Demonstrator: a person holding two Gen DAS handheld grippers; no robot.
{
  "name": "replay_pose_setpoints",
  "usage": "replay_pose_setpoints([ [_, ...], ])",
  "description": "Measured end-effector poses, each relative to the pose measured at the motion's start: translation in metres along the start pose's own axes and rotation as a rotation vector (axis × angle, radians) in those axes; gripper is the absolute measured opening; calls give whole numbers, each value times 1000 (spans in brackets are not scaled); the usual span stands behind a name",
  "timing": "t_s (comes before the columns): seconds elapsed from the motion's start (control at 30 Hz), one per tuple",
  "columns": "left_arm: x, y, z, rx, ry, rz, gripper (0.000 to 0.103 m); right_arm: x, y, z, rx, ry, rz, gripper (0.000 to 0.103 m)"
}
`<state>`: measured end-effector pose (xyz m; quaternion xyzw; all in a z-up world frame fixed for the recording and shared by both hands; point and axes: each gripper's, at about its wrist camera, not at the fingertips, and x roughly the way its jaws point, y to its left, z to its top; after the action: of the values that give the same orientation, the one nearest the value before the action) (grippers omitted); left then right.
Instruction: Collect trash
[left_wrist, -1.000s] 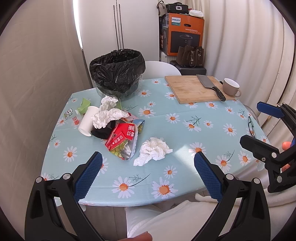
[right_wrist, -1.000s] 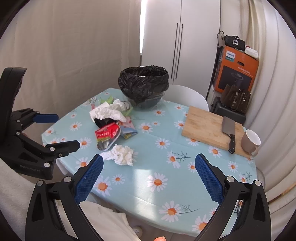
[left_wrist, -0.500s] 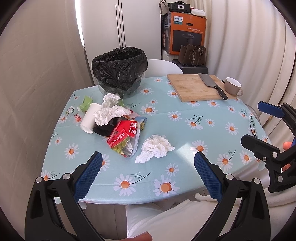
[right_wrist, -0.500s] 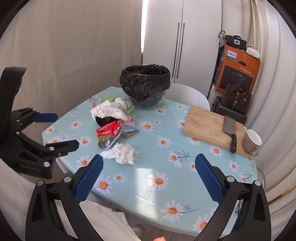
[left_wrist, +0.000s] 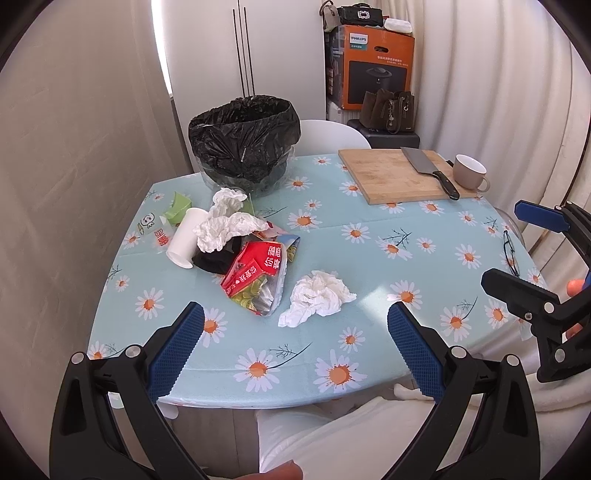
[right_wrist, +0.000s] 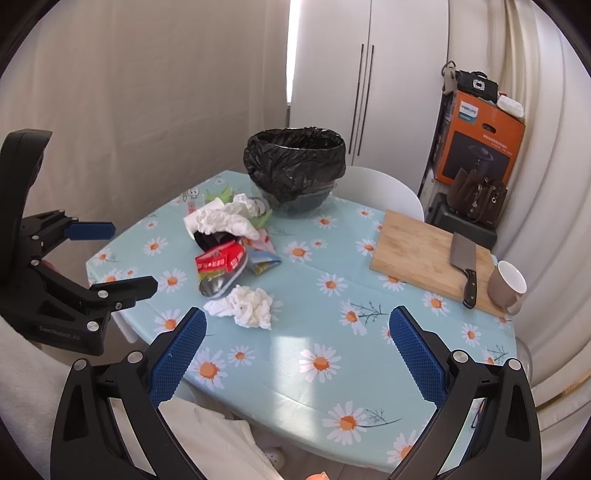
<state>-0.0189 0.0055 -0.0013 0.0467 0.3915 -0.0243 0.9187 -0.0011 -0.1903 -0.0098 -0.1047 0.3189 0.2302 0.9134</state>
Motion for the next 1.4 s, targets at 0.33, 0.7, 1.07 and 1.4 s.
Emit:
replay_pose_setpoints([
  [0.33, 7, 11, 10, 11, -7, 22, 97, 12, 3, 10, -5, 17, 12, 95],
  [0.7, 28, 49, 34, -5, 49, -40, 97, 44, 13, 24, -22, 97, -18, 95],
  [1.07, 66, 110, 51, 0, 135, -67, 97, 81, 26, 32, 54, 214, -68, 95],
  [1.4, 108, 168, 51, 38, 212, -47, 97, 127, 44, 40, 94, 351, -139, 95],
])
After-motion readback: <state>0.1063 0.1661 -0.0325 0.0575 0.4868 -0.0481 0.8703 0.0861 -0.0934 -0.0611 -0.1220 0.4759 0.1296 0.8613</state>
